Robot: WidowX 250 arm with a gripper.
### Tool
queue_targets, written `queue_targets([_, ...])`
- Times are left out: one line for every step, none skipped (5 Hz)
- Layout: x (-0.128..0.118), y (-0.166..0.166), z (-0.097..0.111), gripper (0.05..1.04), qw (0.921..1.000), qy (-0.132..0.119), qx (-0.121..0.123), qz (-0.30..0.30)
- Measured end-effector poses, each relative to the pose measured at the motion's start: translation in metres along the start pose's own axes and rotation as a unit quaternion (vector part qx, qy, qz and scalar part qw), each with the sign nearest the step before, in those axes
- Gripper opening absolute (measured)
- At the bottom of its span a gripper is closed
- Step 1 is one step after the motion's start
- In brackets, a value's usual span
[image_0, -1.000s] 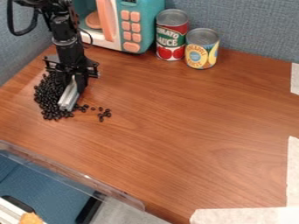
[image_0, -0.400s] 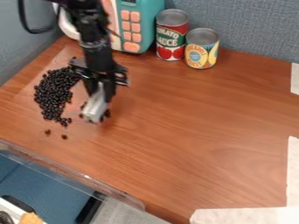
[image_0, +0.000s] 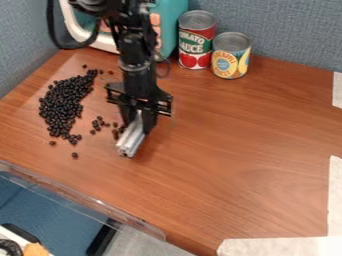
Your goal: Sweep into pile
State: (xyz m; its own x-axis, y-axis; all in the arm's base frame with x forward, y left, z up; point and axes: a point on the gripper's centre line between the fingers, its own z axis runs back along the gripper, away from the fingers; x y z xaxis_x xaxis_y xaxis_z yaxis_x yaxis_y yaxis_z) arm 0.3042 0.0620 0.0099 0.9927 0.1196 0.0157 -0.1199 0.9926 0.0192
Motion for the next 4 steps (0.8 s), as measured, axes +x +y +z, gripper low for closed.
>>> queue_targets([-0.004, 0.001, -0.010, 0.378, 0.9999, 0.008, 0.007, 0.001])
queue_targets([-0.009, 0.007, -0.017, 0.378, 0.9995, 0.008, 0.022, -0.020])
queue_targets([-0.014, 0.015, -0.019, 0.378, 0.9979, -0.016, 0.045, -0.044])
queue_targets([-0.017, 0.020, -0.020, 0.378, 0.9944, -0.037, 0.063, -0.077])
